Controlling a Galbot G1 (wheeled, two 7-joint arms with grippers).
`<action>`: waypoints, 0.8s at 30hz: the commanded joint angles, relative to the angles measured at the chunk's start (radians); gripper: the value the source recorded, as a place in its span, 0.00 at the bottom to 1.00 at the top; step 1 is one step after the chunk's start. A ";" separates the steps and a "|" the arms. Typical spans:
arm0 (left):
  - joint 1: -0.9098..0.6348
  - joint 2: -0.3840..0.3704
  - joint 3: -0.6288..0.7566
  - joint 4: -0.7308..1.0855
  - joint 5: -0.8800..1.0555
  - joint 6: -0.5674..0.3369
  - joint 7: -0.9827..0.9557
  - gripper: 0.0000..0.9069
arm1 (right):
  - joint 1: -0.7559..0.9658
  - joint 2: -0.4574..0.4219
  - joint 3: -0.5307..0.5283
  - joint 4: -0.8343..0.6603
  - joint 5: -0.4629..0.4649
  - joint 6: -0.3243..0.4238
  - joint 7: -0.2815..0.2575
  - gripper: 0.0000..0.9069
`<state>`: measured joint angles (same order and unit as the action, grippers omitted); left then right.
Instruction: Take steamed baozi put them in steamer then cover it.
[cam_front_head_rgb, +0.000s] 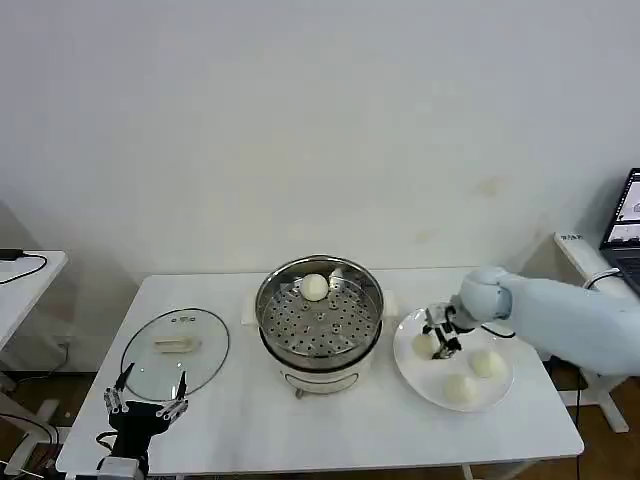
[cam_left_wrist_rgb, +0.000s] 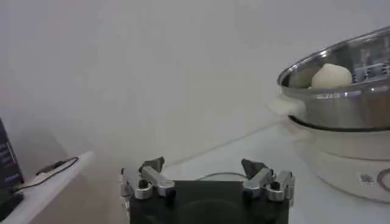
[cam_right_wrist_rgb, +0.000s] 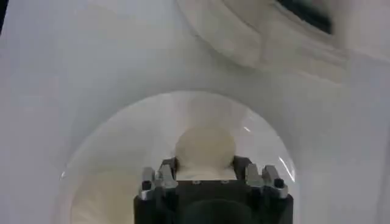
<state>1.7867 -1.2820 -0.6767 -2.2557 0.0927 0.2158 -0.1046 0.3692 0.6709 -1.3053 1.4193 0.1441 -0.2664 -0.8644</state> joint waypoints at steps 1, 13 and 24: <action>-0.004 0.006 0.000 0.000 -0.001 0.000 0.001 1.00 | 0.243 -0.064 -0.037 0.046 0.038 -0.002 -0.010 0.68; -0.049 0.019 0.020 0.012 -0.003 0.009 0.007 1.00 | 0.415 0.071 -0.076 0.107 0.194 -0.043 -0.007 0.69; -0.058 0.034 0.000 0.019 -0.010 0.012 0.007 1.00 | 0.352 0.342 -0.075 0.095 0.373 -0.130 0.057 0.70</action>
<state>1.7347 -1.2481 -0.6747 -2.2363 0.0818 0.2279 -0.0979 0.7050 0.8150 -1.3764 1.5224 0.3759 -0.3452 -0.8413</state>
